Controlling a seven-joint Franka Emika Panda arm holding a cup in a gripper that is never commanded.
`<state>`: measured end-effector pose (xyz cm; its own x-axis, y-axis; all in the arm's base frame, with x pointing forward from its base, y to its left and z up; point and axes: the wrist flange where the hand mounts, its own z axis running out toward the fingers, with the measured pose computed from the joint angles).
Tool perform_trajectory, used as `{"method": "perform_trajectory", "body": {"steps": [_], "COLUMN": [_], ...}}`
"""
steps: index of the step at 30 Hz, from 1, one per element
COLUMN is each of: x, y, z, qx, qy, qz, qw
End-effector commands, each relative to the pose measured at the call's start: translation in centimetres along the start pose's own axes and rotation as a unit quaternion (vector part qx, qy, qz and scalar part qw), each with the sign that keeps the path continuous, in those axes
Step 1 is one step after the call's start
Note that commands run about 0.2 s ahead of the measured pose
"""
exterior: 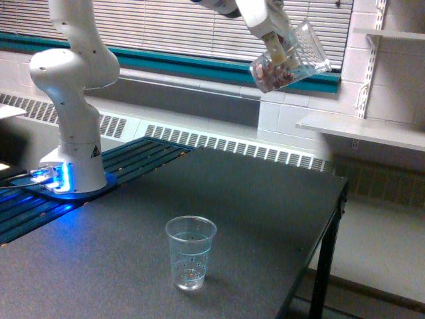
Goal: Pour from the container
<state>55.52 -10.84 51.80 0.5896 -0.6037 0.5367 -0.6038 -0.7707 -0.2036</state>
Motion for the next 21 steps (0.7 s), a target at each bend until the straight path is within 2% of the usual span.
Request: {"method": "perform_trajectory", "body": {"steps": [1, 10, 21], "x": [0.3, -1.1, -2.3], "y": [2.8, 6.9, 11.7], "z": [1.0, 3.0, 3.9], "qx": [-0.012, -0.019, -0.043], "qy": [0.01, 0.005, -0.001], "qz": [-0.009, 0.003, 0.01], "qw": [0.9998, 0.9998, 0.999]}}
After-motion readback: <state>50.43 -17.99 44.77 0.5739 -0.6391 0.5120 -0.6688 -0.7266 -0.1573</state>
